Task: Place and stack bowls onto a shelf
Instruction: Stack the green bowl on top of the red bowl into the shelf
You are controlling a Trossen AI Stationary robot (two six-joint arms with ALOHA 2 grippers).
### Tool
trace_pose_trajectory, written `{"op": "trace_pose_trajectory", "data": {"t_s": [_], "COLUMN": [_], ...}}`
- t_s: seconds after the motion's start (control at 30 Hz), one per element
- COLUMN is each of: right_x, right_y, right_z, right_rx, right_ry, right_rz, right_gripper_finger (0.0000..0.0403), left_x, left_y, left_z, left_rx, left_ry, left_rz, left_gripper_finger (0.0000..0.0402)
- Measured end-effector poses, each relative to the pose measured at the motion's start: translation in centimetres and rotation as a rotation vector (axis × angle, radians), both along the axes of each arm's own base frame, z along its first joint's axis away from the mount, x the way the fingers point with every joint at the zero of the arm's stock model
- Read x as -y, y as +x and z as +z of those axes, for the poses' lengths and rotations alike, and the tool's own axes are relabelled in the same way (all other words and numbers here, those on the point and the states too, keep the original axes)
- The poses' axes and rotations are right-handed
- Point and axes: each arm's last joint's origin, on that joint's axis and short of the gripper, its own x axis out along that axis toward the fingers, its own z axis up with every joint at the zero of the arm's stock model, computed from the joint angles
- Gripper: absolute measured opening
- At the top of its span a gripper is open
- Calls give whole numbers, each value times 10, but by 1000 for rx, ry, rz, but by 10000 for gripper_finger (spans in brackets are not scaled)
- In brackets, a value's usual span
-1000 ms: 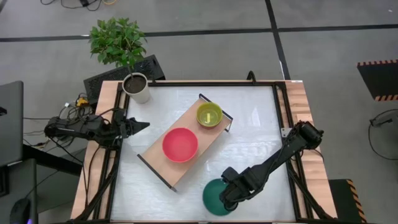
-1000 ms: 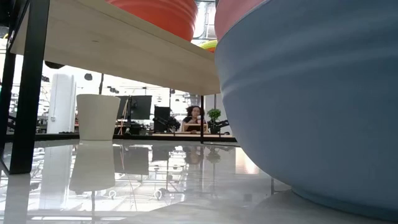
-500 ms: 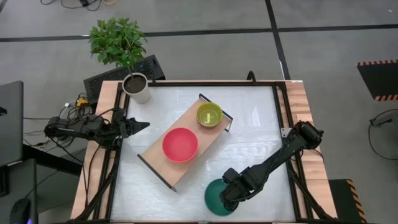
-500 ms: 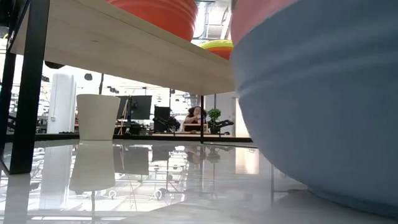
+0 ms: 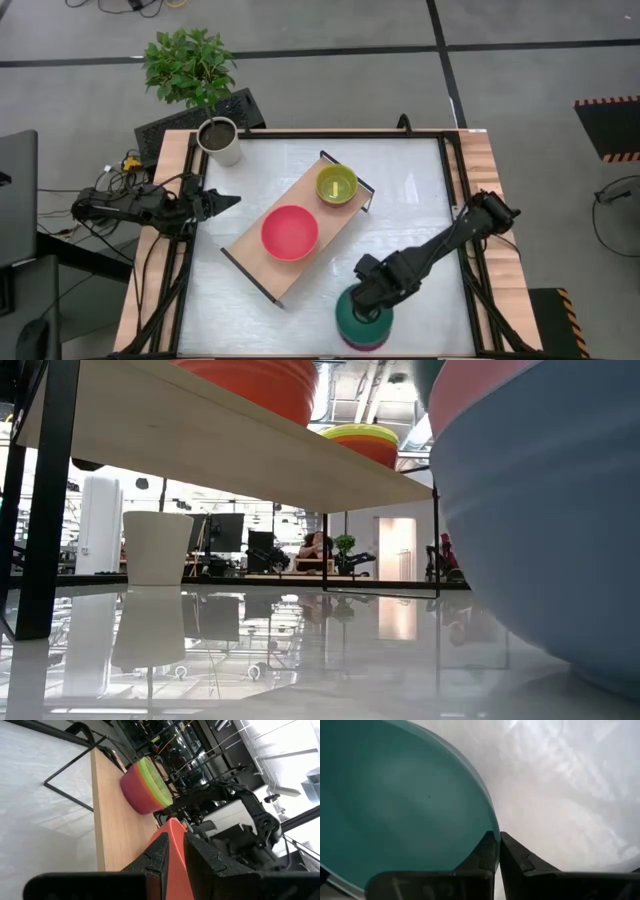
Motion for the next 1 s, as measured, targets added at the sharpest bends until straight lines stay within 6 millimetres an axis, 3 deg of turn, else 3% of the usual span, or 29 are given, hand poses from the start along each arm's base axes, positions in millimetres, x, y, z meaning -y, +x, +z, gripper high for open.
{"op": "trace_pose_trajectory", "data": {"t_s": [0.2,0.37,0.57,0.67,0.8,1.0], "right_x": [22,50,91,115,144,166], "right_y": [9,9,15,29,50,64], "right_z": [34,90,152,161,158,146], "right_rx": [61,223,565,705,756,728], "right_ry": [-10,-34,-91,-106,-80,-82], "right_rz": [124,171,148,116,109,97], "right_gripper_finger": [30,30,30,30,30,30], "left_x": [0,0,0,-1,-1,-1], "left_y": [0,0,0,0,0,0], "left_z": [-1,-3,-5,-5,-5,-5], "left_rx": [-6,-28,-50,-48,-50,-48], "left_ry": [-1,-5,-3,-4,-4,-6], "left_rz": [-1,-1,15,25,42,49], "left_gripper_finger": [43,43,43,43,43,43]}}
